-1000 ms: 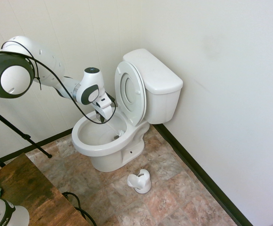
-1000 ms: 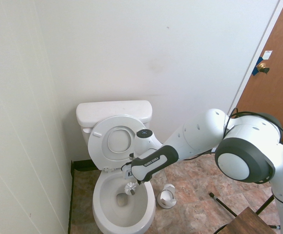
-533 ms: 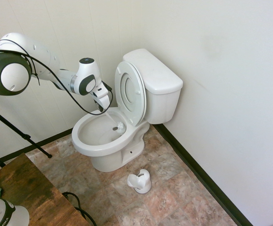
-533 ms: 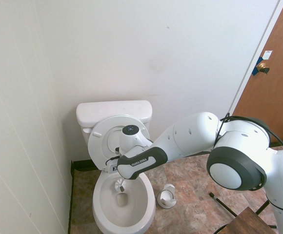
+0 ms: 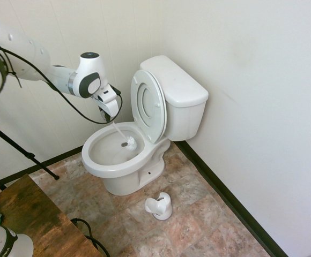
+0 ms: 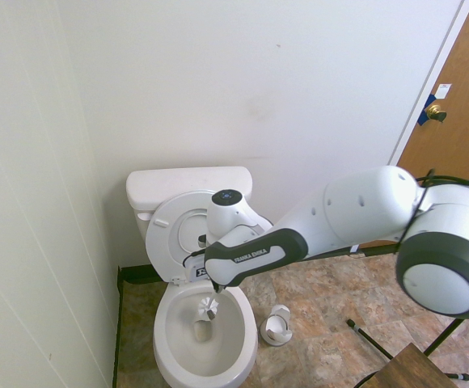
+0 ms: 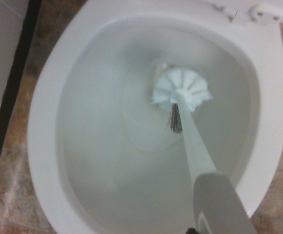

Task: Clean the toilet

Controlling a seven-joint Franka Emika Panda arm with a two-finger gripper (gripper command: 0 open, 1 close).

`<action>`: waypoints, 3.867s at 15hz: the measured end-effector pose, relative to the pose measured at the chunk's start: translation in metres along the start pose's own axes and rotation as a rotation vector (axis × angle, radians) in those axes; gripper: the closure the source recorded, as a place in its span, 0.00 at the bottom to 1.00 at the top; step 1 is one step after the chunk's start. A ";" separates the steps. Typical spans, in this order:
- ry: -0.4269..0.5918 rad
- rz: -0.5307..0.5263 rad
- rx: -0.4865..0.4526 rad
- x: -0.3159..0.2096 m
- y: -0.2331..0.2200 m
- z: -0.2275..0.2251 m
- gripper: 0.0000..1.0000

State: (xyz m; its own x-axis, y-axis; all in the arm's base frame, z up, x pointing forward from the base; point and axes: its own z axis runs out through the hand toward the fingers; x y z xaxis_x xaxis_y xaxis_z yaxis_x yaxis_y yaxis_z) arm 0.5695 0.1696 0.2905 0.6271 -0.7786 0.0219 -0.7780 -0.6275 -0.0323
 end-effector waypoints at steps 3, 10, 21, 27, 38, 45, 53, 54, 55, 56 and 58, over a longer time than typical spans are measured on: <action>0.009 -0.013 0.057 -0.007 0.030 -0.066 1.00; 0.018 0.094 0.119 0.071 0.142 -0.145 1.00; -0.012 0.257 -0.052 0.184 0.224 -0.042 1.00; -0.096 0.294 -0.111 0.221 0.230 0.050 1.00; -0.235 0.369 -0.149 0.289 0.204 0.191 1.00; -0.339 0.377 -0.216 0.323 0.192 0.277 1.00; -0.426 0.393 -0.277 0.349 0.185 0.322 1.00; -0.430 0.400 -0.278 0.354 0.186 0.322 1.00; -0.433 0.408 -0.279 0.359 0.187 0.322 1.00; -0.435 0.414 -0.279 0.363 0.187 0.321 1.00; -0.432 0.422 -0.278 0.367 0.186 0.321 1.00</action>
State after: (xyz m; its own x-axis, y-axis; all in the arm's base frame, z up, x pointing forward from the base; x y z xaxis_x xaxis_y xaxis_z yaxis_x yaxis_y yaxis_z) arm 0.6676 -0.2316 -0.0280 0.1808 -0.9226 -0.3408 -0.9050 -0.2917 0.3096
